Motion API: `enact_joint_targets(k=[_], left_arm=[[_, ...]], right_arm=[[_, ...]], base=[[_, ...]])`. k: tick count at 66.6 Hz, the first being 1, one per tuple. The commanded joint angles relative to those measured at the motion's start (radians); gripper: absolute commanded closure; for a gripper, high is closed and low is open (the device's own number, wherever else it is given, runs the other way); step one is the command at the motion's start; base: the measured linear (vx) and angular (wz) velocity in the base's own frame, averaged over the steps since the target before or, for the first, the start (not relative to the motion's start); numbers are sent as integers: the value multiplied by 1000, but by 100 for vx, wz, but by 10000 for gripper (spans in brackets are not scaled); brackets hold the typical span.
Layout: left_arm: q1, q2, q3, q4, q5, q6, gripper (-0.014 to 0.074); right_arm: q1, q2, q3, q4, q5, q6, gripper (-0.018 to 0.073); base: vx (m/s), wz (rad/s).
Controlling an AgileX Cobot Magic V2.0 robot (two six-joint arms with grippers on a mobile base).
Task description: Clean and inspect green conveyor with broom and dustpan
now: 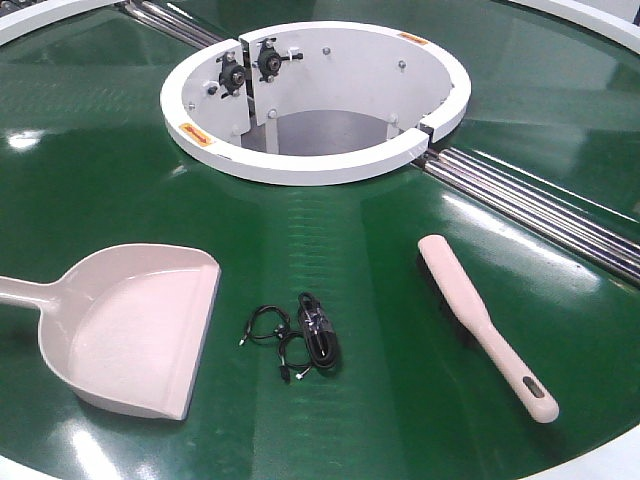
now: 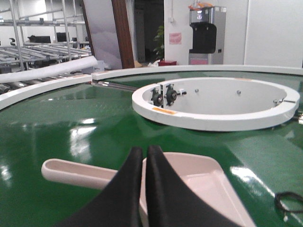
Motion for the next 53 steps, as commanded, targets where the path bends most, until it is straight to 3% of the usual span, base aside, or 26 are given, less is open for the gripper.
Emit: enact_joint_targets(k=[1, 12, 23, 29, 53], left_arm=[[3, -13, -42, -6, -94, -21, 603], [3, 90, -245, -5, 7, -21, 603], [3, 338, -475, -5, 300, -36, 603], [3, 448, -545, -5, 401, -36, 603], [3, 604, -560, -4, 406, -37, 559]], right_arm=[[-6, -10, 2, -1, -74, 0, 568], [-6, -10, 2, -1, -74, 0, 568], [-6, -10, 2, -1, -74, 0, 568], [-6, -10, 2, -1, -74, 0, 568], [-6, -10, 2, -1, -74, 0, 568]], base=[[0, 0], [0, 0], [0, 0], [0, 0], [0, 0]])
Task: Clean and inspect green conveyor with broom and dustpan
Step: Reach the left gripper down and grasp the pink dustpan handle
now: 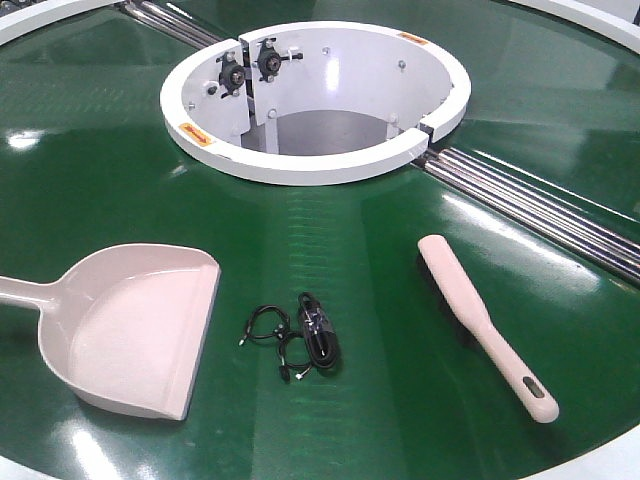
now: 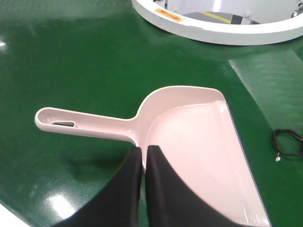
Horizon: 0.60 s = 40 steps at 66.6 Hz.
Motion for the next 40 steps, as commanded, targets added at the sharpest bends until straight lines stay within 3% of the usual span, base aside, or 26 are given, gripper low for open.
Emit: enact_joint_targets(k=[1, 10, 24, 31, 40], left_arm=[[3, 10, -40, -4, -69, -11, 550], [3, 10, -40, -2, -76, -1, 423], [2, 10, -40, 3, -76, -1, 125], [2, 10, -40, -10, -80, -5, 66], [0, 10, -43, -33, -80, 0, 62]], right_arm=[[-6, -10, 2, -1, -74, 0, 568], [-6, -10, 2, -1, -74, 0, 568], [-6, -10, 2, -1, -74, 0, 568], [-6, -10, 2, -1, -74, 0, 568], [-6, -10, 2, -1, -74, 0, 568]], base=[[0, 0], [0, 0], [0, 0], [0, 0], [0, 0]])
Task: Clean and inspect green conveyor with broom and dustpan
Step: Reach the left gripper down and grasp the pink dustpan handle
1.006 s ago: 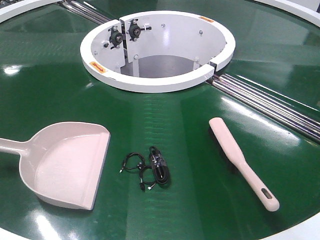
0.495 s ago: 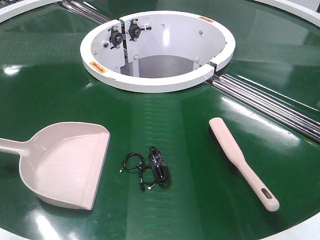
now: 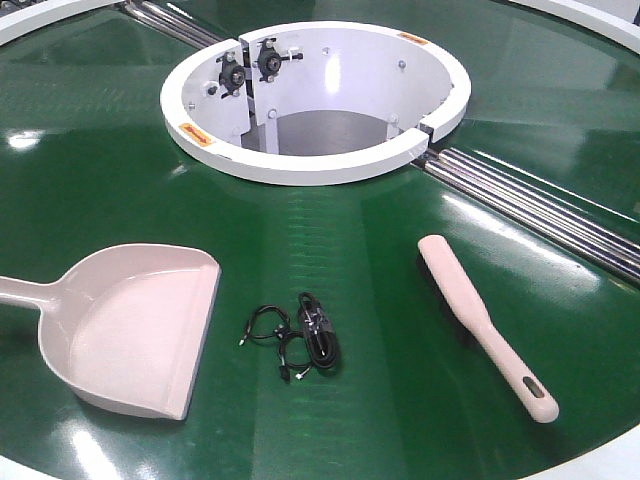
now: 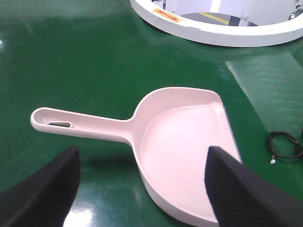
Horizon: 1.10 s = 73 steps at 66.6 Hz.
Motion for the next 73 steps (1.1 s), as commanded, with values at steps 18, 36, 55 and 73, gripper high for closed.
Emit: enact_joint_targets(k=[18, 36, 55, 73], left_arm=[[0, 194, -374, 106, 254, 280, 62], [0, 561, -694, 80, 469, 761, 62], [0, 738, -711, 137, 486, 1092, 62], [0, 856, -712, 151, 511, 1229, 62]], right_arm=[[-6, -10, 2, -1, -74, 0, 568], [-6, -10, 2, -1, -74, 0, 568], [-6, -10, 2, -1, -74, 0, 568], [-6, -10, 2, -1, -74, 0, 568]], base=[[0, 0], [0, 0], [0, 0], [0, 0]])
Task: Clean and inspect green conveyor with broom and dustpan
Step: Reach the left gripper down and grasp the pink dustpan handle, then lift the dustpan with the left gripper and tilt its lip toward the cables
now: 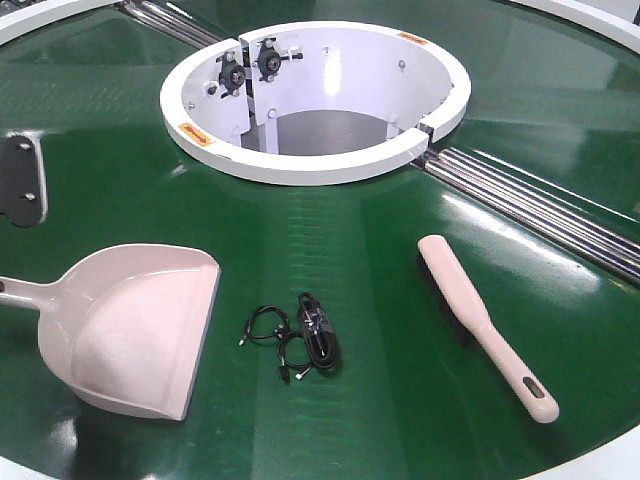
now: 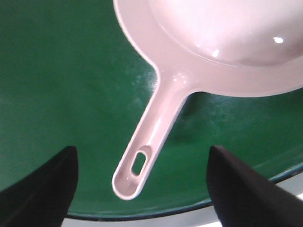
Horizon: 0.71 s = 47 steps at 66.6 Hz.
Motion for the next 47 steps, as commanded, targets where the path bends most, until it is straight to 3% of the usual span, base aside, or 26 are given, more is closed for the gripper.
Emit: enact_joint_targets(k=[1, 31, 47], left_arm=[[0, 16, -31, -3, -3, 38, 62], [23, 177, -31, 55, -6, 115, 62], [23, 223, -31, 76, -86, 140, 62]], right_arm=[[-6, -10, 2, -1, -74, 0, 568], [-6, -10, 2, -1, -74, 0, 568], [-6, -10, 2, -1, -74, 0, 568]], base=[[0, 0], [0, 0], [0, 0]])
